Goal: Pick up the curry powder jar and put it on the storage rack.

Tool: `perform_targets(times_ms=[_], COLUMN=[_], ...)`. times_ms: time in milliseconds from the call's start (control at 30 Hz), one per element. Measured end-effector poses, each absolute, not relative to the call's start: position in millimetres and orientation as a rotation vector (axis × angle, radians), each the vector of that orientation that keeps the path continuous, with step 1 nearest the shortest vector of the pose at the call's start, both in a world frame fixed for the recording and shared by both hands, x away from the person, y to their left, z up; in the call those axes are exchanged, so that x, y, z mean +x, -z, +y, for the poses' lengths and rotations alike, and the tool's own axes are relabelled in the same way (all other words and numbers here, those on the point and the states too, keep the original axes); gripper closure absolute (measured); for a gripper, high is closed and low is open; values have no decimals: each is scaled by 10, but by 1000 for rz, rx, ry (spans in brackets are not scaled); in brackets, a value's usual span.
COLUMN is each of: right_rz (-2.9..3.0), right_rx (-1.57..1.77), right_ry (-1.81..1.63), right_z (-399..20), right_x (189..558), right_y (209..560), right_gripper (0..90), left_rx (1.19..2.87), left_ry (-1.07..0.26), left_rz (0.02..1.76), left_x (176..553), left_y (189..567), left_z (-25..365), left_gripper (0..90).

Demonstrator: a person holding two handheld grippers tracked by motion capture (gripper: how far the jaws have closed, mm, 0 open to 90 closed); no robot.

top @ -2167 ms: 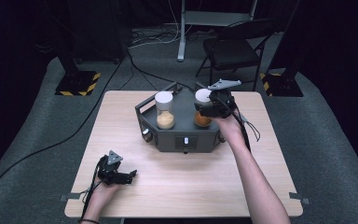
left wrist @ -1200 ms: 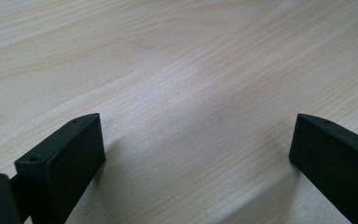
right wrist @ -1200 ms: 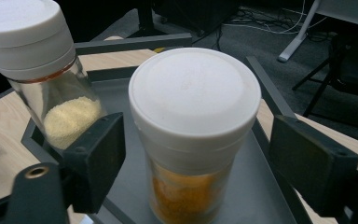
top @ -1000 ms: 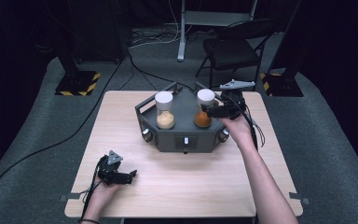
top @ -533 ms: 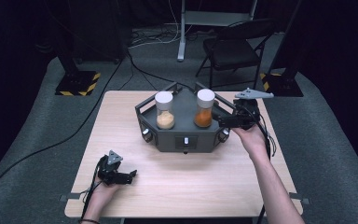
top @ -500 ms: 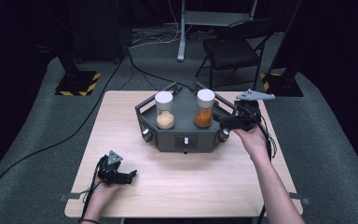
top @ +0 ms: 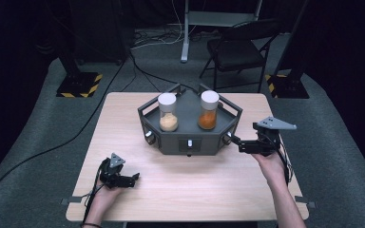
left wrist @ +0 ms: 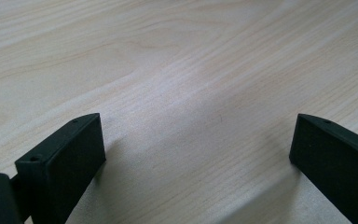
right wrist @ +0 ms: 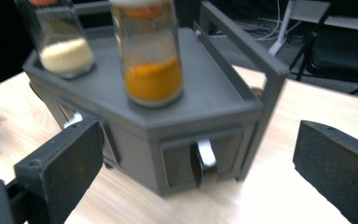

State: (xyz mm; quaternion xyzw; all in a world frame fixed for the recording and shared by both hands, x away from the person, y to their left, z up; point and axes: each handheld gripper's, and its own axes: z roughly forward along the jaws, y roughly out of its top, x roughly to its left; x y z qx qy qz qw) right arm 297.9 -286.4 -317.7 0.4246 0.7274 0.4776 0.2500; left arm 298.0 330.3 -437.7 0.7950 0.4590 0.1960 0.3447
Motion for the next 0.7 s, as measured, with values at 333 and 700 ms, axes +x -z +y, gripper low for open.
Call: perform_targets(times_ms=[333, 700], right_rz=[1949, 1919], right_rx=[1199, 1260], right_ry=[-1286, -1230], right_z=[-3039, -3186], right_x=[2775, 2662], right_y=[3587, 3975], right_gripper=[4, 0], left_rx=[2061, 2061], left_ry=[-512, -511], left_rz=[1198, 1198], left_x=[2973, 2973], left_y=[4378, 4378], left_z=[3295, 3295], left_gripper=[31, 30])
